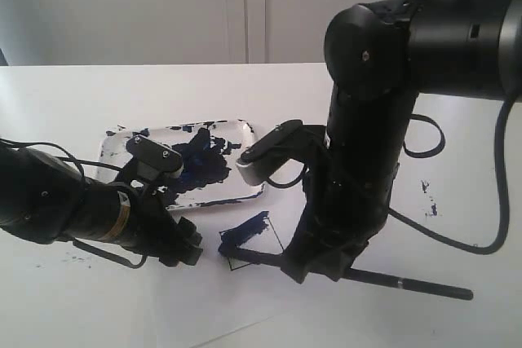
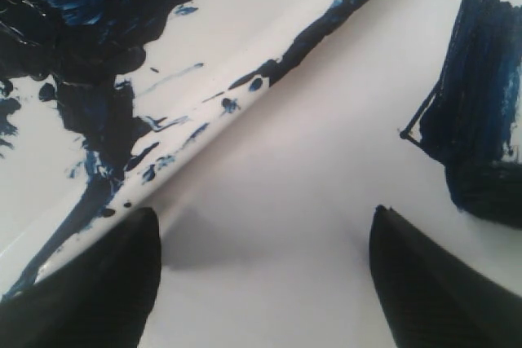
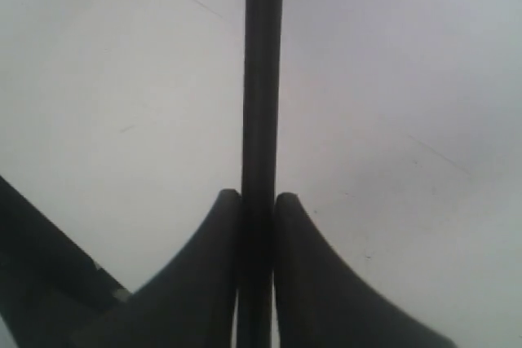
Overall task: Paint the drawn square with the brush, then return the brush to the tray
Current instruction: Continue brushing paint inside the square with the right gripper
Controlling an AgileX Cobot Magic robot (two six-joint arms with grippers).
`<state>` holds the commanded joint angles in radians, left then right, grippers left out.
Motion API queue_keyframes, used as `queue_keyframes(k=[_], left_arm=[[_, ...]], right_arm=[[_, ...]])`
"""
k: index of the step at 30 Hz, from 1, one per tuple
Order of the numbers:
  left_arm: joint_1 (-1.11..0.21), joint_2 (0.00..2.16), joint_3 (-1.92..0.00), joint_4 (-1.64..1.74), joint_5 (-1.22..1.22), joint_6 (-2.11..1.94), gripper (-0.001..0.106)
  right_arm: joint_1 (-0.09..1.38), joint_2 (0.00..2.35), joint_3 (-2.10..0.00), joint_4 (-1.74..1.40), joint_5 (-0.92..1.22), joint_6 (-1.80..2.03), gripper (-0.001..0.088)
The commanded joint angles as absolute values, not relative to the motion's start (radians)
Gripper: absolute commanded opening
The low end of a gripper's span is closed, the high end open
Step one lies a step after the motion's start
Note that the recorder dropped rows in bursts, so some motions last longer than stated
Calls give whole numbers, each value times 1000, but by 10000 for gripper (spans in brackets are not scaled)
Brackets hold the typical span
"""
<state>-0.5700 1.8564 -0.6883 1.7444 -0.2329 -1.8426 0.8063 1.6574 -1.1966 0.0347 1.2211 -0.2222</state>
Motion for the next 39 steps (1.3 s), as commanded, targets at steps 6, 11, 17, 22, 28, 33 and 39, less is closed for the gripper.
queue_keyframes(k=[6, 11, 17, 22, 28, 33, 39], left_arm=[[-570, 1856, -688, 1744, -233, -1843, 749], [-570, 1856, -688, 1744, -235, -1842, 749], [-570, 1856, -688, 1744, -233, -1842, 749], [-570, 1856, -688, 1744, -233, -1842, 749], [-570, 1856, -688, 1744, -231, -1842, 749], [-570, 1856, -688, 1744, -231, -1842, 749], [-570, 1856, -688, 1744, -233, -1844, 749]], right_arm=[[806, 1657, -1197, -100, 1221, -151, 0], [806, 1657, -1197, -126, 1221, -151, 0], [806, 1657, -1197, -18, 1221, -174, 0], [806, 1657, -1197, 130, 1221, -240, 0], [827, 1657, -1197, 130, 1221, -240, 0], [892, 1657, -1197, -29, 1221, -165, 0], [895, 1657, -1197, -188, 1221, -100, 0]])
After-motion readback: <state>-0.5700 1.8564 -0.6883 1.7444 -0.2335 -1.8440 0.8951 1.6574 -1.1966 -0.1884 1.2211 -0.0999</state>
